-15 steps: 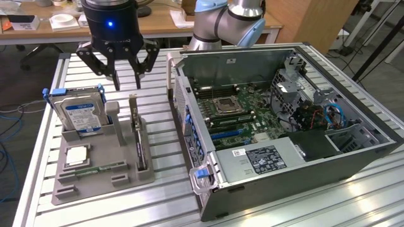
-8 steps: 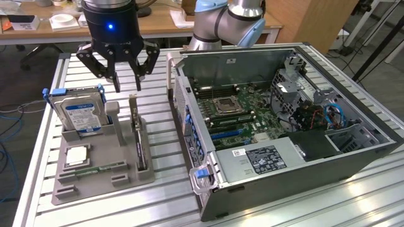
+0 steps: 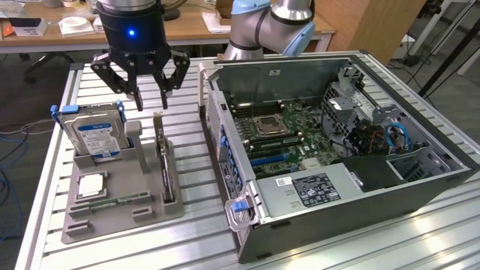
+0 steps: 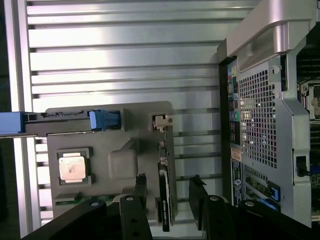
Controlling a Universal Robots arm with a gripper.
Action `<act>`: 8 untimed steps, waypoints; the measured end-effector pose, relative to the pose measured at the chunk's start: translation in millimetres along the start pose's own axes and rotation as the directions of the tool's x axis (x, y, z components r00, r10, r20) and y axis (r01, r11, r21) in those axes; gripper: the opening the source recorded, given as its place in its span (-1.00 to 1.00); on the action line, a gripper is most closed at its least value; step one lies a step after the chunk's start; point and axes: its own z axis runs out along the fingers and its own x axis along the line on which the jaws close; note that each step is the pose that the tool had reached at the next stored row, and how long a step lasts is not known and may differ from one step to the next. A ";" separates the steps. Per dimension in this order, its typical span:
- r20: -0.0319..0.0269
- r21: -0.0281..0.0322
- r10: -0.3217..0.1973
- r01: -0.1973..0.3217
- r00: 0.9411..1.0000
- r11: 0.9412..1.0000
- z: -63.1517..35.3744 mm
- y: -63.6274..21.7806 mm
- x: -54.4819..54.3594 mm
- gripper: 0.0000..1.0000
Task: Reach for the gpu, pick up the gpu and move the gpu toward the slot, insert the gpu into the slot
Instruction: 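Pick up the gpu and move the gpu toward the slot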
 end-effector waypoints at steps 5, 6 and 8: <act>0.000 0.000 0.000 0.000 1.000 1.000 1.2 -0.8 -0.2 -0.05; 0.000 0.000 0.000 0.000 1.000 1.000 1.4 -1.3 -0.3 -0.05; 0.000 0.000 0.000 0.000 1.000 1.000 1.9 -1.8 -0.2 -0.05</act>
